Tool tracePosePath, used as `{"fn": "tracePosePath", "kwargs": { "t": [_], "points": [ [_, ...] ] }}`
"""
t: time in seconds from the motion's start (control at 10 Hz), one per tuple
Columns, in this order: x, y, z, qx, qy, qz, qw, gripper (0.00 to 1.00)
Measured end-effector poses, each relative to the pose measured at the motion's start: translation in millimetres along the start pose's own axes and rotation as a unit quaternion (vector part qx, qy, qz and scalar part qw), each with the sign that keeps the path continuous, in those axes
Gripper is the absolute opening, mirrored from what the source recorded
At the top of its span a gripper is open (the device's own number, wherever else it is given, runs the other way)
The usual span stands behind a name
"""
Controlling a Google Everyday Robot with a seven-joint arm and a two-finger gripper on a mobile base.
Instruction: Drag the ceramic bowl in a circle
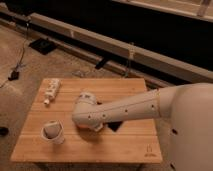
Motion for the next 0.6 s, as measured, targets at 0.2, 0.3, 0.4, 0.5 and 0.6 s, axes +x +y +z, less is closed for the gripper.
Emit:
{"fn": "tracePosePath", "kwargs": {
  "t": [0.2, 0.3, 0.4, 0.5, 0.6],
  "points": [
    [-34, 7, -7, -0.002, -0.006, -0.049, 0.9988, 0.0],
    [-48, 10, -10, -0.003, -0.007, -0.07, 0.9975, 0.0],
    [-60, 14, -11, -0.005, -0.01, -0.089, 0.996, 0.0],
    [-72, 16, -13, -0.006, -0.011, -0.112, 0.9936, 0.0],
    [-78, 17, -12, -0.008, -0.012, -0.124, 0.9922, 0.0]
  ]
}}
